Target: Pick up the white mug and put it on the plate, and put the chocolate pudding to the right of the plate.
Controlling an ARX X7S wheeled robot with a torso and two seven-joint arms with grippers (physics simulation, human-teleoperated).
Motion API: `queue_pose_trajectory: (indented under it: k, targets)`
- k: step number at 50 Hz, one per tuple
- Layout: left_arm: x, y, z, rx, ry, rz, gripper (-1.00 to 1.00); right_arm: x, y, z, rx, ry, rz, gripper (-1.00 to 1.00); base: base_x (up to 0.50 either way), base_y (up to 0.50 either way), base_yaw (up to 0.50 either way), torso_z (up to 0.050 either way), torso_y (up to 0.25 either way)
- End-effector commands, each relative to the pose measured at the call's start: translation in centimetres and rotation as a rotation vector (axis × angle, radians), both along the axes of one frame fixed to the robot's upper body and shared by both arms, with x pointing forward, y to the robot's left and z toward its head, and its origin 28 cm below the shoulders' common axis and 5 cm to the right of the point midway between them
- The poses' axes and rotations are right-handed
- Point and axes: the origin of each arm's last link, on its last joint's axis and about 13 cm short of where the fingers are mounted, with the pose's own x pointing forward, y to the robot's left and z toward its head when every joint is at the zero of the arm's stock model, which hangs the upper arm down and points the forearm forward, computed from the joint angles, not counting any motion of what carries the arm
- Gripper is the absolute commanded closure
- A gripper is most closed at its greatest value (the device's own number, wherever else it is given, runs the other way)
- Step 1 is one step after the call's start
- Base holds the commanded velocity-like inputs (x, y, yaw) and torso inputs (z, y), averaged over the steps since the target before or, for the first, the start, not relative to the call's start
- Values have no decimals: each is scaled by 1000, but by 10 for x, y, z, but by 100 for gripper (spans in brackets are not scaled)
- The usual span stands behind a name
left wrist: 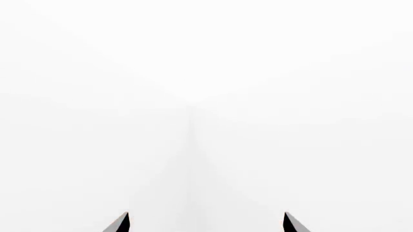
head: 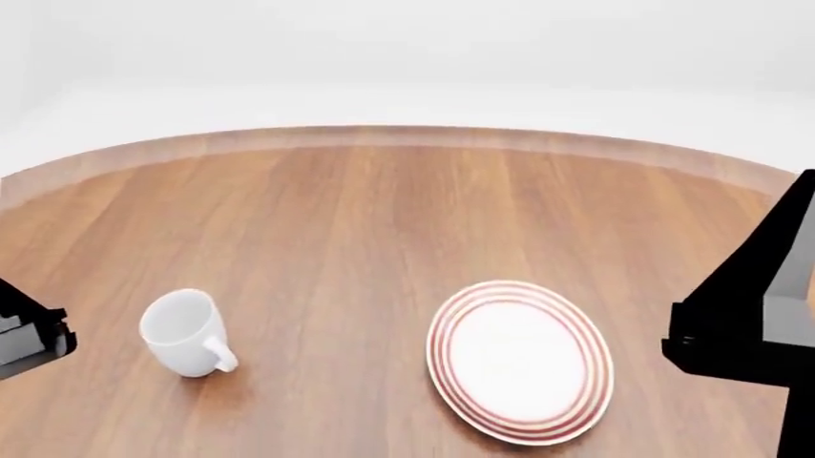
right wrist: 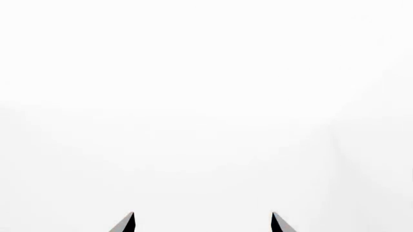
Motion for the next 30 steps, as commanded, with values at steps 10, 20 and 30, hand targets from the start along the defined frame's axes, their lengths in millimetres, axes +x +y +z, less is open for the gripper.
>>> queue_pose_trajectory:
  k: [10, 20, 30]
  targets:
    - [1, 1, -2, 20, 23, 30, -100, 0, -2, -1, -10, 0, -17, -100, 0, 0, 0, 7, -250]
    - [9, -5, -1, -242, 142, -76, -100, 1, -1, -2, -11, 2, -15, -100, 0, 0, 0, 1, -4]
    - [29, -32, 9, -497, 365, -284, -100, 1, -1, -2, -10, 3, -13, -100, 0, 0, 0, 0, 0]
